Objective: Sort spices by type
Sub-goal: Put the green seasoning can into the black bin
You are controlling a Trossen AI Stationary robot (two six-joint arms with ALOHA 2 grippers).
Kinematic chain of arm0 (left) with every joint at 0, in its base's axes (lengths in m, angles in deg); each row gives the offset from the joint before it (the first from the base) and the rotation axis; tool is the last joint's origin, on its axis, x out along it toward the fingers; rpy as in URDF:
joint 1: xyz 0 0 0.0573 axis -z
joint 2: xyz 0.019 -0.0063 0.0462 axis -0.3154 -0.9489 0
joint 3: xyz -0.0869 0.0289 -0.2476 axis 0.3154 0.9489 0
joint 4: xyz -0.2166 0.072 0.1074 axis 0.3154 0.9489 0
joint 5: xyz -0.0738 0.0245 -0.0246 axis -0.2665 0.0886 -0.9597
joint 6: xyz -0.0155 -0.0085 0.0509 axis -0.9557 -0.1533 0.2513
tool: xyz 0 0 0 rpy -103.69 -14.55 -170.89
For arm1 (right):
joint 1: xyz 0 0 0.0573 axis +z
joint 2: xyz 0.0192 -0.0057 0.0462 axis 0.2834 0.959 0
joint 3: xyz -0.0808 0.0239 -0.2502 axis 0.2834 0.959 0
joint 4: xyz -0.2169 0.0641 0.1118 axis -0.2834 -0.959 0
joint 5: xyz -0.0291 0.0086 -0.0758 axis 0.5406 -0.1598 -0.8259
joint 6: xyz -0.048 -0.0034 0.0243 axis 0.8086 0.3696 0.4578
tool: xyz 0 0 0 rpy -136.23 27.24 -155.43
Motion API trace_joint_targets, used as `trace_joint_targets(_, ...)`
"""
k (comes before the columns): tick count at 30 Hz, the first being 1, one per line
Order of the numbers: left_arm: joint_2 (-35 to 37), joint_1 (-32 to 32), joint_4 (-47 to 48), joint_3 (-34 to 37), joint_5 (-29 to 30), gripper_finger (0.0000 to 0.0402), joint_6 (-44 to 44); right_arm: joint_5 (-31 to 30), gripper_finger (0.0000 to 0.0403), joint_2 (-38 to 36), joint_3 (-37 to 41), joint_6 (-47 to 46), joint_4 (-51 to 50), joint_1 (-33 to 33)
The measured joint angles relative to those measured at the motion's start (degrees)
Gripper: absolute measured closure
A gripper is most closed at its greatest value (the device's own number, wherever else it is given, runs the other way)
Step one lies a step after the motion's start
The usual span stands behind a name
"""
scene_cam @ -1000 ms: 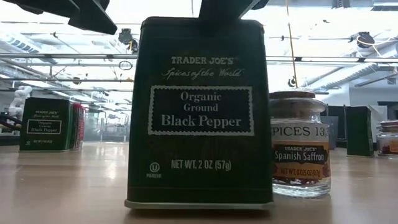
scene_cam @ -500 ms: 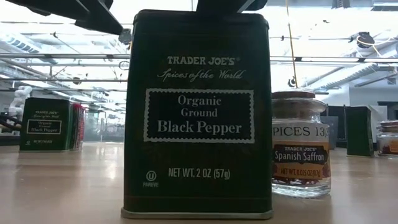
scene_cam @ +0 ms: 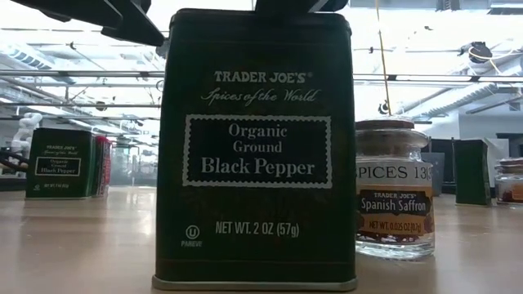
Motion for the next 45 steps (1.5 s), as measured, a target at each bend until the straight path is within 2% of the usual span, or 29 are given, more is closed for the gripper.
trace_joint_targets(19,0.02,0.02,0.15,0.00,-0.13,0.0120,-0.10,-4.30,0.0209,-0.15,-1.98,0.09,-1.23,-0.04)
trace_joint_targets(45,0.02,0.02,1.25,0.00,-0.81,0.0120,-0.09,-2.89,0.0209,1.35,0.32,0.57,1.23,0.20)
